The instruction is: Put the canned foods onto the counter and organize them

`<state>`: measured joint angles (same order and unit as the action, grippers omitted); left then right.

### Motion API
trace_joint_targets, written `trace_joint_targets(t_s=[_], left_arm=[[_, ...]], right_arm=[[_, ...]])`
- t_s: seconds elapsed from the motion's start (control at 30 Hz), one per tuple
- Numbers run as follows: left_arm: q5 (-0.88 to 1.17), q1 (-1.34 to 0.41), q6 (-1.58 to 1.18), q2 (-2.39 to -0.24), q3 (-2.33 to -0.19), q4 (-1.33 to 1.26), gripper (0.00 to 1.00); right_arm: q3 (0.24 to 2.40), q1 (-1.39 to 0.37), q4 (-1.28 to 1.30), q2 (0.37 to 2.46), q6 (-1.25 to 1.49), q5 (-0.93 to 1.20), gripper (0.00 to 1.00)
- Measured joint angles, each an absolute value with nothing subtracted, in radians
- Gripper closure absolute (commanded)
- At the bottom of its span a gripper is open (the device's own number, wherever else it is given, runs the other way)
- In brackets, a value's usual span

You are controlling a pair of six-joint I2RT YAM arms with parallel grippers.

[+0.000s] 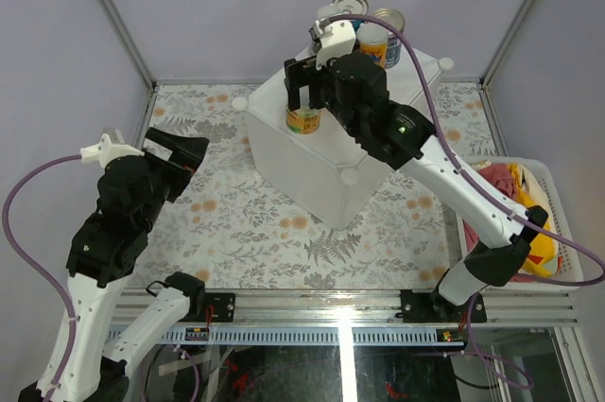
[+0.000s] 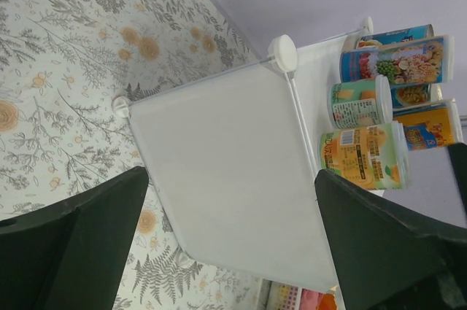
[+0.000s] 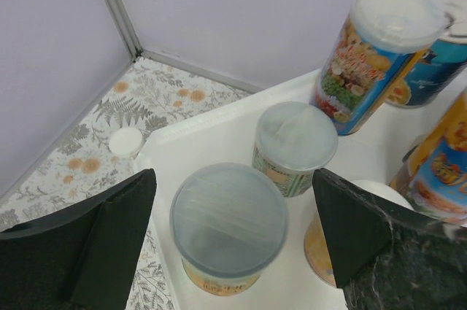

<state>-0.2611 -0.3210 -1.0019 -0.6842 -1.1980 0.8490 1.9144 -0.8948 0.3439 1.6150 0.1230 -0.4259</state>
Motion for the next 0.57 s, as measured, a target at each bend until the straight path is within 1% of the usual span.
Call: trace_joint_targets(t_s=[0.07, 0.17, 0.23, 0.33, 0.43, 0.57], left_arm=[[-0.271, -0.321, -0.988, -0.698, -1.2, 0.838, 0.02], [-0.289, -0.321, -0.958, -0.73, -1.217, 0.822, 0.02], [-0.307, -0.321, -0.927, -0.756, -1.238, 0.802, 0.02], [-0.334, -0.321, -0.881, -0.784, -1.261, 0.773, 0.02], [-0.365, -0.321, -0.834, -0.804, -1.275, 0.744, 0.02], [-0.387, -0.321, -0.792, -0.822, -1.279, 0.718, 0.02]], right_arm=[[1.914, -0.895, 0.34, 1.589, 0.119, -0.436, 0.0], [1.911, -0.895, 0.337, 1.536, 0.105, -0.493, 0.0], [1.883, -0.895, 0.33, 1.473, 0.094, -0.574, 0.01], [1.811, -0.895, 0.311, 1.372, 0.085, -0.759, 0.0], [1.679, -0.894, 0.282, 1.252, 0.078, -1.015, 0.0], [1.546, -0.894, 0.278, 1.156, 0.075, -1.239, 0.0]])
